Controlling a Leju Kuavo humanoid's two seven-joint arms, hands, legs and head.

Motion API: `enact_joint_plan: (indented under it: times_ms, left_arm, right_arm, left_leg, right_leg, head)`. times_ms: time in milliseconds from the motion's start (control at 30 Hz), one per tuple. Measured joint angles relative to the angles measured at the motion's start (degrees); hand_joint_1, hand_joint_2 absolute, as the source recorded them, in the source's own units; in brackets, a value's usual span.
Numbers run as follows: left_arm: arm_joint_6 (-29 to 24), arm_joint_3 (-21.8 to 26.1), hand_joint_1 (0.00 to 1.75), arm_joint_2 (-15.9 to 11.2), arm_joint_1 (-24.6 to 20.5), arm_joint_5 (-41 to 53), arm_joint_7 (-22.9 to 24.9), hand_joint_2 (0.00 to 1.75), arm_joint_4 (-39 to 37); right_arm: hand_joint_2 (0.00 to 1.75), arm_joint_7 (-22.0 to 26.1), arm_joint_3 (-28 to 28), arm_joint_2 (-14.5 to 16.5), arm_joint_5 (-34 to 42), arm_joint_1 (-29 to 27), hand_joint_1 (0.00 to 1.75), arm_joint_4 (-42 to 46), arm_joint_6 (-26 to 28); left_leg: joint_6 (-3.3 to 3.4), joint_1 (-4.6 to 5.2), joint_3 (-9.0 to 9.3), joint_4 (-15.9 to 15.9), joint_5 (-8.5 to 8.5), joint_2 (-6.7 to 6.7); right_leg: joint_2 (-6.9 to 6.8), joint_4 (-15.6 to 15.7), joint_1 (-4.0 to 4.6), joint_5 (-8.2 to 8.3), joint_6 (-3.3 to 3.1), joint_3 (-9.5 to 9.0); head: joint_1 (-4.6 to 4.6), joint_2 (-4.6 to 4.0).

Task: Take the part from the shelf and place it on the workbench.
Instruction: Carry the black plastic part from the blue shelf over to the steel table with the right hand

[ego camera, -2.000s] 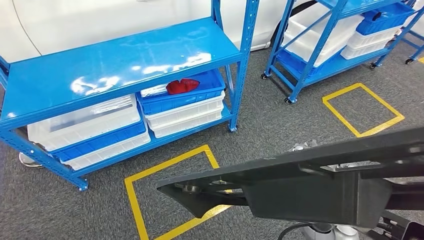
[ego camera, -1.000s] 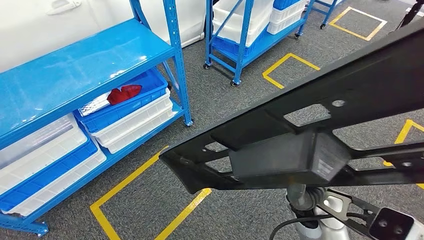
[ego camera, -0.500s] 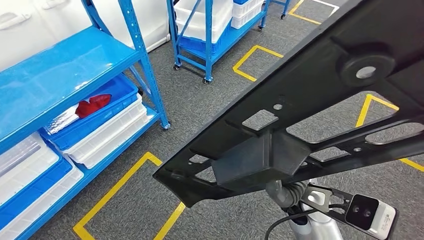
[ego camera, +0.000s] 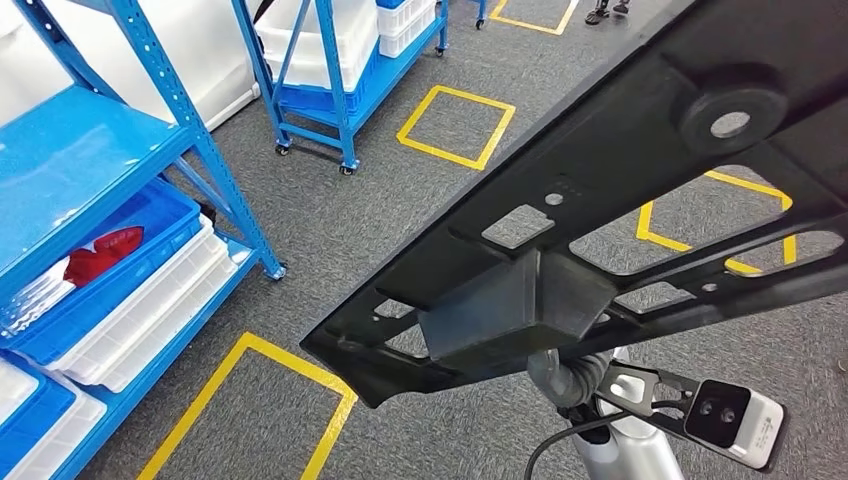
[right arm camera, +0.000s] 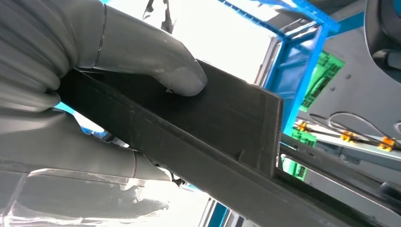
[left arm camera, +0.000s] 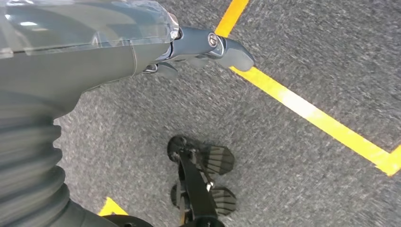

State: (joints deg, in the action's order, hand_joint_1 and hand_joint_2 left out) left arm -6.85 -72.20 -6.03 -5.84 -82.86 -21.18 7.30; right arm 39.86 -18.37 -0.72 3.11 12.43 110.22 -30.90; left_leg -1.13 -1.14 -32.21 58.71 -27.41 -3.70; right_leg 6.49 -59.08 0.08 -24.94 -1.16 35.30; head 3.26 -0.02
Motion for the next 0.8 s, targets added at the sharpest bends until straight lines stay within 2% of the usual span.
enact_joint_plan:
  times_ms: [33, 67, 133, 200, 233, 267, 300, 333, 367, 433, 467, 500, 567, 600, 633, 700, 733, 767, 800]
  left_arm:
    - [0.0, 0.0, 0.0, 0.1, -0.1, 0.0, 0.0, 1.75, 0.0]
    - [0.0, 0.0, 0.0, 0.2, -0.3, 0.0, 0.0, 1.75, 0.0]
    - [-0.1, 0.0, 0.0, 0.4, -0.5, 0.0, 0.0, 1.75, 0.0]
    - [-0.2, 0.0, 0.0, 0.5, -0.3, 0.0, 0.0, 1.75, 0.0]
    - [-0.2, 0.0, 0.0, 0.5, -0.2, 0.0, 0.0, 1.75, 0.0]
    - [-0.2, 0.0, 0.0, 0.5, -0.2, 0.0, 0.0, 1.75, 0.0]
    - [-0.2, 0.0, 0.0, 0.5, -0.2, 0.0, 0.0, 1.75, 0.0]
    - [-0.2, 0.0, 0.0, 0.5, -0.2, 0.0, -0.1, 1.75, 0.0]
    - [-0.2, 0.0, 0.0, 0.5, -0.3, 0.0, -0.1, 1.75, 0.0]
    - [-0.2, 0.0, 0.0, 0.5, -0.4, 0.0, -0.3, 1.75, 0.0]
    - [-0.2, 0.0, 0.0, 0.5, -0.4, 0.0, -0.4, 1.75, 0.0]
    - [-0.2, 0.0, 0.0, 0.5, -0.3, 0.0, -0.4, 1.75, 0.0]
    - [-0.1, 0.0, 0.0, 0.6, -0.4, 0.0, -0.5, 1.75, 0.0]
    - [0.0, 0.0, 0.0, 0.7, -0.5, 0.0, -0.6, 1.75, 0.0]
    - [0.0, 0.0, 0.0, 0.7, -0.6, 0.0, -0.6, 1.75, 0.0]
    - [0.2, 0.0, 0.0, 0.8, -0.5, 0.0, -0.7, 1.75, 0.0]
    - [0.2, 0.0, 0.0, 0.8, -0.3, 0.0, -0.7, 1.75, 0.0]
    - [0.2, 0.0, 0.0, 0.8, -0.2, 0.0, -0.7, 1.75, 0.0]
    - [0.3, 0.0, 0.0, 0.8, -0.1, 0.0, -0.7, 1.75, 0.0]
  right_arm:
    - [1.75, 0.0, 0.0, 0.1, 0.0, 0.0, 1.75, 0.1, 0.0]
    - [1.75, 0.0, 0.0, 0.1, -0.1, -0.1, 1.75, 0.3, 0.0]
    - [1.75, 0.0, 0.1, 0.1, -0.1, -0.1, 1.75, 0.6, 0.0]
    - [1.75, 0.0, 0.1, 0.1, -0.1, 0.0, 1.75, 0.8, 0.0]
    - [1.75, 0.0, 0.2, 0.1, 0.0, 0.0, 1.75, 0.8, 0.1]
    - [1.75, 0.0, 0.2, 0.1, 0.0, 0.0, 1.75, 0.8, 0.1]
    - [1.75, 0.0, 0.2, 0.1, 0.1, 0.0, 1.75, 0.8, 0.1]
    - [1.75, 0.0, 0.2, 0.2, 0.1, 0.0, 1.75, 0.8, 0.1]
    - [1.75, 0.0, 0.3, 0.2, 0.1, 0.1, 1.75, 0.7, 0.1]
    - [1.75, 0.0, 0.3, 0.2, 0.1, 0.2, 1.75, 0.7, 0.0]
    - [1.75, 0.0, 0.3, 0.3, 0.1, 0.3, 1.75, 0.7, 0.0]
    - [1.75, 0.0, 0.3, 0.3, 0.1, 0.3, 1.75, 0.7, 0.0]
    - [1.75, 0.0, 0.3, 0.4, 0.1, 0.4, 1.75, 0.7, 0.0]
    - [1.75, 0.0, 0.3, 0.5, 0.1, 0.5, 1.75, 0.7, 0.0]
    - [1.75, 0.0, 0.3, 0.6, 0.1, 0.7, 1.75, 0.6, 0.1]
    - [1.75, 0.0, 0.3, 0.9, 0.1, 0.9, 1.75, 0.3, 0.3]
    - [1.75, 0.0, 0.3, 1.0, 0.0, 1.0, 1.75, 0.1, 0.4]
    - [1.75, 0.0, 0.3, 1.1, 0.0, 1.0, 1.75, -0.2, 0.4]
    - [1.75, 0.0, 0.3, 1.1, 0.0, 1.0, 1.75, -0.4, 0.5]
  left_leg:
    - [0.24, 0.02, 0.12, -0.2, 0.11, 0.47]
    - [0.59, -0.01, 0.23, -0.5, 0.31, 1.06]
    - [1.37, -0.12, 0.51, -1.0, 0.67, 2.26]
    - [1.83, 0.02, 0.61, -1.2, 0.74, 3.61]
    - [1.9, 0.1, 0.58, -1.2, 0.7, 4.36]
    - [1.89, 0.14, 0.57, -1.2, 0.66, 5.09]
    - [1.85, 0.15, 0.58, -1.2, 0.59, 5.81]
    - [1.75, 0.15, 0.65, -1.2, 0.5, 6.47]
    - [1.59, 0.16, 0.81, -1.1, 0.38, 7.06]
    - [1.11, 0.37, 1.15, -1.1, 0.06, 8.06]
    - [0.81, 0.52, 1.29, -1.1, -0.1, 8.52]
    - [0.51, 0.68, 1.39, -1.1, -0.22, 9.01]
    - [-0.09, 0.67, 1.55, -1.2, -0.48, 9.96]
    - [-0.36, 0.57, 1.49, -0.7, -0.95, 9.54]
    - [-0.56, 0.43, 0.98, 0.7, -1.98, 8.5]
    - [-0.76, 0.26, -1.79, 6.9, -5.44, 5.56]
    - [-0.79, 0.25, -3.76, 11.0, -7.14, 4.72]
    - [-0.78, 0.26, -5.42, 14.1, -8.03, 4.35]
    - [-0.72, 0.27, -6.33, 15.5, -7.83, 4.19]
  right_leg:
    - [0.61, 0.1, -0.11, 0.18, 0.39, 0.17]
    - [0.49, 0.0, -0.16, 0.17, 0.74, 0.27]
    - [-2.0, -2.1, -0.01, -1.25, 1.38, 1.28]
    - [-5.1, -8.7, -0.11, -4.69, 1.91, 4.45]
    - [-5.67, -12.5, -0.28, -6.27, 2.12, 6.37]
    - [-5.9, -15.2, -0.45, -7.05, 2.27, 7.75]
    - [-6.05, -15.9, -0.59, -6.76, 2.35, 8.08]
    - [-6.31, -14.2, -0.68, -5.47, 2.36, 7.18]
    - [-7.02, -10.5, -0.73, -3.55, 2.28, 5.12]
    - [-9.74, -2.7, -0.34, -1.09, 1.72, 0.95]
    - [-10.63, -0.5, -0.06, -0.66, 1.33, -0.16]
    - [-10.91, 0.2, 0.2, -0.78, 0.92, -0.39]
    - [-9.51, 0.4, 0.26, -0.54, 0.18, -0.23]
    - [-8.85, 0.6, 0.16, -0.39, -0.21, -0.27]
    - [-8.2, 0.8, 0.05, -0.22, -0.61, -0.35]
    - [-6.87, 1.0, -0.04, -0.05, -1.18, -0.45]
    - [-6.14, 1.0, 0.04, -0.03, -1.33, -0.44]
    - [-5.3, 1.0, 0.15, -0.04, -1.39, -0.45]
    - [-4.46, 0.9, 0.25, -0.04, -1.42, -0.47]
  head:
    - [0.0, 0.0]
    - [0.0, 0.0]
    - [-0.01, 0.0]
    - [-0.02, 0.0]
    - [-0.02, 0.0]
    - [-0.02, 0.0]
    - [-0.02, 0.0]
    - [-0.02, 0.0]
    - [-0.02, 0.0]
    - [-0.02, 0.0]
    - [-0.01, 0.0]
    - [-0.01, 0.0]
    - [-0.01, 0.0]
    - [-0.01, 0.0]
    - [-0.01, 0.0]
    - [-0.01, 0.0]
    - [0.0, 0.0]
    - [0.0, 0.0]
    - [0.0, 0.0]
